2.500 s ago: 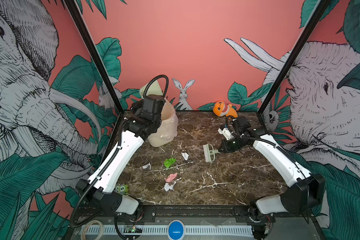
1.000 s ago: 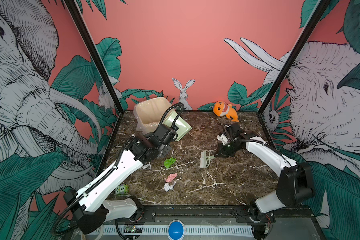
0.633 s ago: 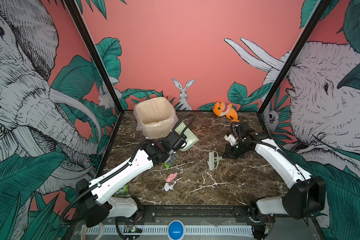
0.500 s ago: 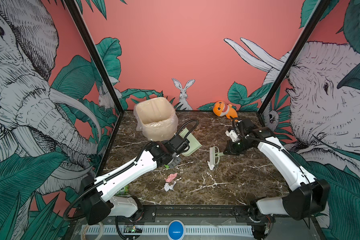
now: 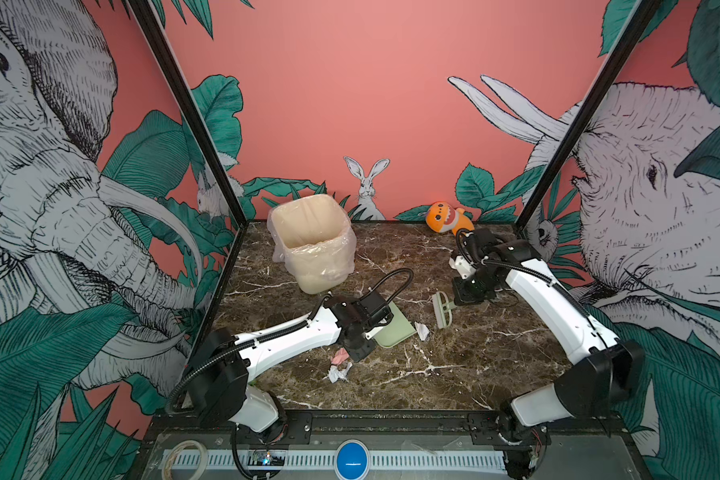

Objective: Sweep away the paper scraps from the table
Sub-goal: 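Lower the empty dustpan beside the white scrap while the right gripper moves the brush there, then sweep the white scrap into the dustpan with the brush in the right gripper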

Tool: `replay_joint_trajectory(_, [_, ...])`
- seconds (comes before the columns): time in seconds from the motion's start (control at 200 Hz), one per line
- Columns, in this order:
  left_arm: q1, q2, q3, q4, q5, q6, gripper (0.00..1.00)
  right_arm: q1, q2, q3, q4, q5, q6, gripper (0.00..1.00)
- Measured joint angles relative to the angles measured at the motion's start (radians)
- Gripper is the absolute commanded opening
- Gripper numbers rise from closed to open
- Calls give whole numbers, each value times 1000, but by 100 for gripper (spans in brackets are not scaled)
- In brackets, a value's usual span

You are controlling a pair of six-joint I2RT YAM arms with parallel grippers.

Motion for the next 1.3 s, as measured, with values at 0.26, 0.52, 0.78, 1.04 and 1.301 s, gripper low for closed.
replay_joint_trajectory(0.26, [-27, 104, -5, 8, 21, 19, 14, 76, 100, 58, -41, 92, -39, 0])
replay_joint_trajectory(0.52, [-48, 172, 23, -2, 21, 36, 13, 107, 143, 83, -54, 123, -45, 0])
replay_joint_trajectory(0.78, [-55, 231, 85, -27, 12, 53, 13, 116, 159, 84, -58, 130, -54, 0])
replay_joint_trajectory(1.04, [-58, 292, 131, -61, 2, 61, 13, 122, 167, 84, -58, 129, -56, 0])
replay_joint_trajectory(1.301, [-58, 333, 187, -103, -4, 67, 13, 139, 176, 84, -58, 112, -55, 0])
